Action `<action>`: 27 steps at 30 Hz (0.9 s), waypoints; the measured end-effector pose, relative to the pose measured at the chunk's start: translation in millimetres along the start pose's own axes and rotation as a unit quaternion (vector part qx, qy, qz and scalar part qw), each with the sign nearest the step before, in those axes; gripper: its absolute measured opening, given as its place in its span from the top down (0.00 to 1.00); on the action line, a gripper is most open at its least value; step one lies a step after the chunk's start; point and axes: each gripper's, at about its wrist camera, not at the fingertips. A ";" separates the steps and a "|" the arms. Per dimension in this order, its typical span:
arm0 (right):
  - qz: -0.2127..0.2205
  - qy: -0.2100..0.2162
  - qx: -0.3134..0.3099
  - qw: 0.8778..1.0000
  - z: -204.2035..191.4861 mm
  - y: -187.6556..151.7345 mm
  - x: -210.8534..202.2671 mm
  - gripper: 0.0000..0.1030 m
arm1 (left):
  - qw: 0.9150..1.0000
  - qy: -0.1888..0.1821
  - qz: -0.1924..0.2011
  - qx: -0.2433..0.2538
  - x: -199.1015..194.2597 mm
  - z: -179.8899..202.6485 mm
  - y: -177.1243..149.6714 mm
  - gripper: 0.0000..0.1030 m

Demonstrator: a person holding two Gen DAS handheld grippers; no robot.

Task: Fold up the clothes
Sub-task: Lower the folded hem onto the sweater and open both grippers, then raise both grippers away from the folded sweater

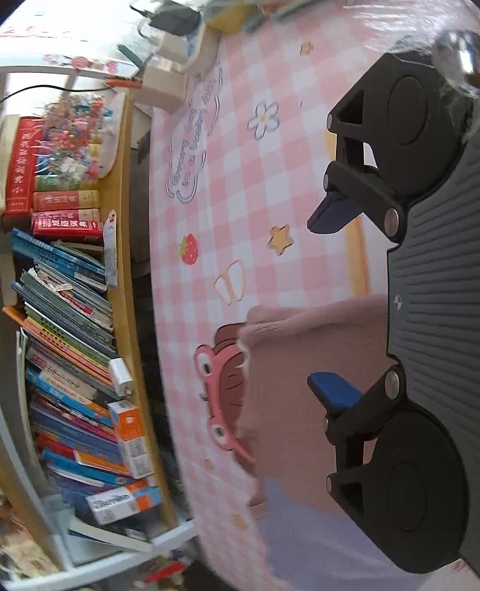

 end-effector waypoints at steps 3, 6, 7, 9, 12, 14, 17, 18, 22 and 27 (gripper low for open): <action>-0.006 -0.014 -0.022 1.000 -3.9 -11.5 -9.3 0.19 | 1.000 0.019 -0.007 0.003 -11.0 6.5 -12.1 0.25; 0.000 -0.008 -0.024 1.000 -5.2 -22.0 -23.7 0.15 | 0.999 0.031 -0.018 -0.001 -24.0 12.0 -26.4 0.25; 0.001 -0.006 -0.025 1.000 -6.1 -25.3 -28.4 0.14 | 0.999 0.032 -0.020 -0.002 -29.0 13.7 -31.1 0.25; 0.005 -0.003 -0.028 1.000 -9.4 -33.3 -38.8 0.13 | 0.999 0.031 -0.024 -0.004 -38.8 17.9 -40.5 0.24; 0.008 0.002 -0.032 0.999 -14.0 -47.9 -55.4 0.12 | 0.999 0.028 -0.031 -0.006 -53.8 26.4 -55.2 0.19; 0.008 0.006 -0.033 0.999 -16.6 -58.8 -66.5 0.12 | 0.999 0.025 -0.035 -0.005 -63.9 33.1 -65.9 0.18; 0.004 0.012 -0.036 0.999 -18.1 -75.9 -81.3 0.12 | 0.999 0.021 -0.042 -0.003 -77.8 42.7 -81.6 0.17; 0.002 0.014 -0.037 0.999 -18.1 -82.0 -86.3 0.12 | 0.999 0.022 -0.044 -0.002 -81.1 45.3 -86.0 0.17; -0.003 0.016 -0.040 0.999 -18.5 -101.7 -101.8 0.11 | 0.998 0.031 -0.053 0.007 -93.3 55.2 -100.8 0.17; -0.008 0.022 -0.037 0.999 -19.8 -120.1 -115.7 0.09 | 0.997 0.037 -0.062 0.014 -105.2 63.8 -114.2 0.17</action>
Point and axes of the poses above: each gripper's, at about its wrist camera, not at the fingertips, and x roughly the way its jaws point, z to its right, y to its top, and after that the axes turned 8 degrees about y, right-handed
